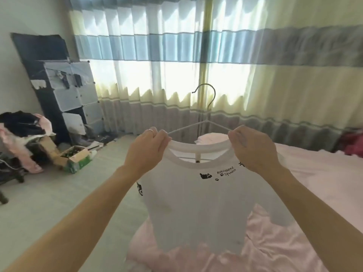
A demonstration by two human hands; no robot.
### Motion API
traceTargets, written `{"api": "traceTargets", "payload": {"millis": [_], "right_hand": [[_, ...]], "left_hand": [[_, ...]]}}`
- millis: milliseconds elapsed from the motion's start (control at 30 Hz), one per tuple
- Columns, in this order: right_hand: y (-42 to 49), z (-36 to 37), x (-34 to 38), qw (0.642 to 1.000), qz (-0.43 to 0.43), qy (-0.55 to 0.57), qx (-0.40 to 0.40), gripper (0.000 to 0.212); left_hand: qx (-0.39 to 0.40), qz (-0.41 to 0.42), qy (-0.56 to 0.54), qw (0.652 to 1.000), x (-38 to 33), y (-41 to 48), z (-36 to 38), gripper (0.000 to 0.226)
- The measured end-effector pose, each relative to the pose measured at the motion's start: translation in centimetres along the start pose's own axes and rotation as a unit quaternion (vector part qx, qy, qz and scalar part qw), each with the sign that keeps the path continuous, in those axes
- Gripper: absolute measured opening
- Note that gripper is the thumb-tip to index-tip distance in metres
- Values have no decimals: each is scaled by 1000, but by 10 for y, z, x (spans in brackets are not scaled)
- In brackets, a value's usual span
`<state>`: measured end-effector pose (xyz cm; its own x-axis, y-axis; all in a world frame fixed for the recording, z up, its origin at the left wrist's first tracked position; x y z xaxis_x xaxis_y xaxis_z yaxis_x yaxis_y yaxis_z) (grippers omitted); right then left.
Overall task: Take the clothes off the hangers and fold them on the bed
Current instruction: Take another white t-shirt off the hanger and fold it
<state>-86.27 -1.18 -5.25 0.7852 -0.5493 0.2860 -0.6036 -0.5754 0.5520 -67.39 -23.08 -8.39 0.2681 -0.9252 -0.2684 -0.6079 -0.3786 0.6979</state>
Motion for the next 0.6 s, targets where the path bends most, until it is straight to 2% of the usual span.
{"api": "traceTargets", "payload": {"millis": [167,233,367,533,600], "right_hand": [[-9,-17,-96,993,70,-30,86,39],[-9,-15,-117,991,81,1,111,45],[0,-5,-157,979,151,89,107,46],[11,20,-208,971,208,87,79,46],[13,32,-217,971,215,73,74,50]], "left_hand": [[41,64,-54,996,-96,22,91,45],[47,97,-56,993,-125,27,121,43],[36,118,-61,991,-155,38,171,41],[-2,125,-61,990,-163,50,222,34],[-1,89,-57,994,-161,48,235,32]]}}
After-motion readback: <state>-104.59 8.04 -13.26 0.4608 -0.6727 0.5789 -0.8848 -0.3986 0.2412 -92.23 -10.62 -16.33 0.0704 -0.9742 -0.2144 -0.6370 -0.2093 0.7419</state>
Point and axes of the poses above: each hand's wrist, its own y-axis towards the middle knuckle, its own z-axis out of the palm, x = y × z, the point moved 6 cm from there along y, towards the middle knuckle, and after that the axes turned 11 degrees about -y, right-handed, at the moved point
